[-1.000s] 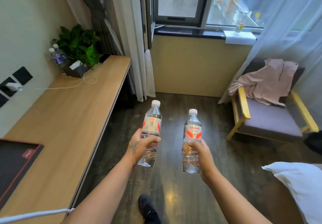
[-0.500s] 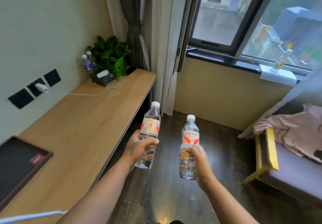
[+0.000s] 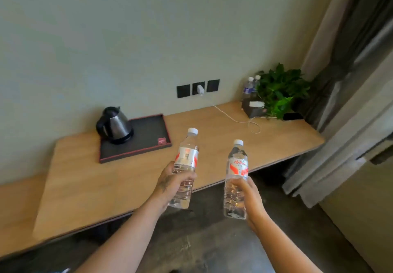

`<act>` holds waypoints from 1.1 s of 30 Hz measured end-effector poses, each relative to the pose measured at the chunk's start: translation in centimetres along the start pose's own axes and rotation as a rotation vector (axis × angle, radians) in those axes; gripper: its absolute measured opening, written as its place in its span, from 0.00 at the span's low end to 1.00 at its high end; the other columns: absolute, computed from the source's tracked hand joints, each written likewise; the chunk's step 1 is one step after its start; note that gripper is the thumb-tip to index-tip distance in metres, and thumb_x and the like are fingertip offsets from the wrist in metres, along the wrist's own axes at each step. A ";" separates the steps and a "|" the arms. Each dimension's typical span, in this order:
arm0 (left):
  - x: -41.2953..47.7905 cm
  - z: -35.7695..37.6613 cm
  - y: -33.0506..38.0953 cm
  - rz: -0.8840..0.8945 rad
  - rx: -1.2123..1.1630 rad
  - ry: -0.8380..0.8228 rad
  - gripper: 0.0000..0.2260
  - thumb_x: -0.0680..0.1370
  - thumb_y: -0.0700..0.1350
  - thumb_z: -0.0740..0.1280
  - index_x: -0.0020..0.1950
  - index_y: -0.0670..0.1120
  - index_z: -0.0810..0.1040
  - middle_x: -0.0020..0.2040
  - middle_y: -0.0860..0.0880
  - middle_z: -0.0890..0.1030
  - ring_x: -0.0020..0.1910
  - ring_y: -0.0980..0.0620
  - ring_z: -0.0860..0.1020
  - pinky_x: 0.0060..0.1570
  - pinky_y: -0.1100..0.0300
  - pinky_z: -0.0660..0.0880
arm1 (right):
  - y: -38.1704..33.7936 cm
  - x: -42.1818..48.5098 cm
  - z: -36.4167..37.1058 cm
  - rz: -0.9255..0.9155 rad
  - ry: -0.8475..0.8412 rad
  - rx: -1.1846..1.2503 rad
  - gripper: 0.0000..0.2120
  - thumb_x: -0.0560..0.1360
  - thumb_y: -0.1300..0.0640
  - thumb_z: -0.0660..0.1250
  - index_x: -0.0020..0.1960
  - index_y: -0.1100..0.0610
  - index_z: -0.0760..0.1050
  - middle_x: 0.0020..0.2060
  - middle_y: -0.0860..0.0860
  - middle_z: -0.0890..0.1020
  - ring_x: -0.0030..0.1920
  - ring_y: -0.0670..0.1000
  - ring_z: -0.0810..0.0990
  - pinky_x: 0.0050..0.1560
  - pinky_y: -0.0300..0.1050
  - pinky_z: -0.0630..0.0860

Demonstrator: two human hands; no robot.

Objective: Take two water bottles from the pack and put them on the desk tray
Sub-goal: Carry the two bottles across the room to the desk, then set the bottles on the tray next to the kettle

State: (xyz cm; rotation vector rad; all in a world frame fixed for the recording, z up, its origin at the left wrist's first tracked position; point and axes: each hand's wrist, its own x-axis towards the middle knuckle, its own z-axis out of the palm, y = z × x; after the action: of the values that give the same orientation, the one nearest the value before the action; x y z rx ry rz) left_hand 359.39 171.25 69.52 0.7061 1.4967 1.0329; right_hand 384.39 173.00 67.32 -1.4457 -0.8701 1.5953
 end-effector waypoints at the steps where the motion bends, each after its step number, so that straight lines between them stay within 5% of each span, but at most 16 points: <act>1: -0.8 -1.0 -0.4 -0.003 -0.025 0.059 0.32 0.60 0.52 0.83 0.63 0.51 0.80 0.51 0.42 0.89 0.42 0.44 0.88 0.39 0.53 0.84 | -0.1 0.6 0.8 0.007 -0.060 -0.025 0.35 0.62 0.45 0.76 0.67 0.56 0.75 0.51 0.61 0.85 0.46 0.58 0.87 0.47 0.55 0.83; 6: -4.3 -4.8 -2.6 -0.018 -0.148 0.278 0.34 0.58 0.52 0.83 0.62 0.49 0.80 0.44 0.44 0.89 0.38 0.46 0.88 0.36 0.53 0.84 | 0.7 2.4 4.5 0.032 -0.265 -0.142 0.24 0.75 0.52 0.73 0.69 0.56 0.75 0.58 0.64 0.84 0.54 0.64 0.85 0.61 0.66 0.81; 14: -4.2 -9.4 -4.0 -0.042 -0.225 0.387 0.34 0.59 0.52 0.83 0.64 0.48 0.80 0.45 0.42 0.88 0.38 0.44 0.87 0.38 0.52 0.82 | 2.3 4.2 10.4 0.063 -0.388 -0.255 0.18 0.81 0.56 0.68 0.70 0.56 0.73 0.58 0.63 0.84 0.57 0.65 0.85 0.62 0.66 0.81; 18: -2.6 -12.0 -3.6 -0.043 -0.244 0.392 0.34 0.58 0.51 0.83 0.63 0.48 0.80 0.43 0.43 0.88 0.36 0.45 0.87 0.35 0.53 0.81 | 2.2 5.4 13.6 0.066 -0.396 -0.274 0.17 0.81 0.57 0.68 0.69 0.57 0.73 0.58 0.64 0.84 0.56 0.67 0.85 0.60 0.65 0.82; 28: 2.6 -16.4 -1.1 -0.005 -0.193 0.360 0.32 0.60 0.54 0.81 0.64 0.50 0.81 0.53 0.42 0.89 0.50 0.42 0.88 0.45 0.49 0.82 | 1.2 7.8 20.4 0.031 -0.338 -0.221 0.12 0.79 0.59 0.70 0.62 0.53 0.77 0.55 0.62 0.86 0.56 0.66 0.86 0.56 0.63 0.82; 33: 5.8 -16.6 0.3 -0.022 -0.198 0.342 0.31 0.62 0.51 0.80 0.64 0.49 0.80 0.52 0.42 0.88 0.47 0.43 0.87 0.44 0.51 0.81 | 0.4 10.7 21.9 0.024 -0.359 -0.208 0.23 0.68 0.49 0.73 0.63 0.50 0.78 0.51 0.54 0.88 0.50 0.56 0.88 0.49 0.53 0.84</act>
State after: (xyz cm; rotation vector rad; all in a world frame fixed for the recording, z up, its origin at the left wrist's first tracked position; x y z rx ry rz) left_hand 342.07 172.84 66.98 0.3846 1.6571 1.3122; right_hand 362.26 182.89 64.60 -1.3307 -1.2596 1.8601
